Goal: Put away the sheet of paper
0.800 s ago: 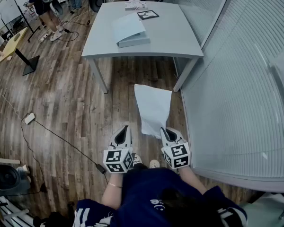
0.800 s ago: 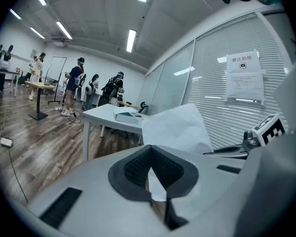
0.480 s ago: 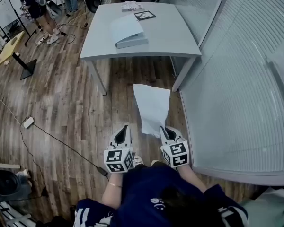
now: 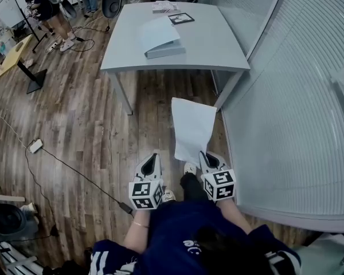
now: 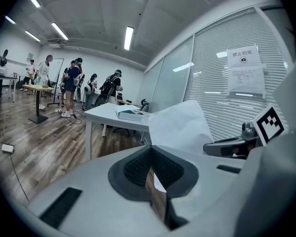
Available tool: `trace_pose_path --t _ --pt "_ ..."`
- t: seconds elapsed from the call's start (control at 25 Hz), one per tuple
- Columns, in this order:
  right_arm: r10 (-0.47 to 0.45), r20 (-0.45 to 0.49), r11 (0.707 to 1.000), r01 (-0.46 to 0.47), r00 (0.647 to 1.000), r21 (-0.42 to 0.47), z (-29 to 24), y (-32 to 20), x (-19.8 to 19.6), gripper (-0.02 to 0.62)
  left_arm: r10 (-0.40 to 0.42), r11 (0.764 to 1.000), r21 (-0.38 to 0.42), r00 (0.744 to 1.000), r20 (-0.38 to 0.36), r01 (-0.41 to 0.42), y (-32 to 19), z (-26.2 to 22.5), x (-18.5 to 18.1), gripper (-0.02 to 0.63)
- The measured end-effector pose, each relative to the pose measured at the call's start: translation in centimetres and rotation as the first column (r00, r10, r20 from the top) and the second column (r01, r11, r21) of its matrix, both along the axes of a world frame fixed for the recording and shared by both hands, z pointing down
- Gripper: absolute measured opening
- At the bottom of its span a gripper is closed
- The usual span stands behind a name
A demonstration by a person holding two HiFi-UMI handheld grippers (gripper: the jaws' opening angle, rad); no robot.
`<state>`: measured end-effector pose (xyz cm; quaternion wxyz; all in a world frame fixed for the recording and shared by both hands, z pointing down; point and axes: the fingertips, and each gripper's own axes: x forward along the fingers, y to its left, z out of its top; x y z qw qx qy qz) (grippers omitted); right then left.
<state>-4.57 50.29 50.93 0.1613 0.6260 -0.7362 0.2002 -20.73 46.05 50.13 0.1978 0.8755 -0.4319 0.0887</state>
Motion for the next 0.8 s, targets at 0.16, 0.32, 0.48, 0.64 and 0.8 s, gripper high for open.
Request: trace_pose_path --t 0.16,0.32,0.48,0.64,0.8 --pt "-0.013 0.004 1.0 0.013 1.0 0.004 0.3 -2.8 1.2 0.008 -0.018 1.0 0.011 1.0 0.015 0.017 -2.0 0.1 0.7 0.003" --pt "-0.046 -0.006 0.999 0.046 0.999 0.009 0.3 -6.7 2.6 0.008 -0.061 0.998 0.024 0.998 0.02 0.06 -5.1 -0.1 1.7 0.003" --pt "-0.094 -0.016 0.996 0.094 0.995 0.005 0.1 -11.0 4.3 0.008 -0.106 0.994 0.037 0.994 0.033 0.105 -8.4 -0.7 3.1 0.003" --pt "-0.143 -0.028 0.99 0.143 0.989 0.015 -0.4 -15.5 5.5 0.008 -0.144 0.989 0.046 0.989 0.041 0.142 -12.0 -1.1 4.5 0.003" --pt "-0.185 -0.049 0.982 0.187 0.981 0.032 -1.0 -19.3 7.0 0.008 -0.172 0.984 0.045 0.984 0.05 0.17 -15.2 -1.2 6.5 0.003"
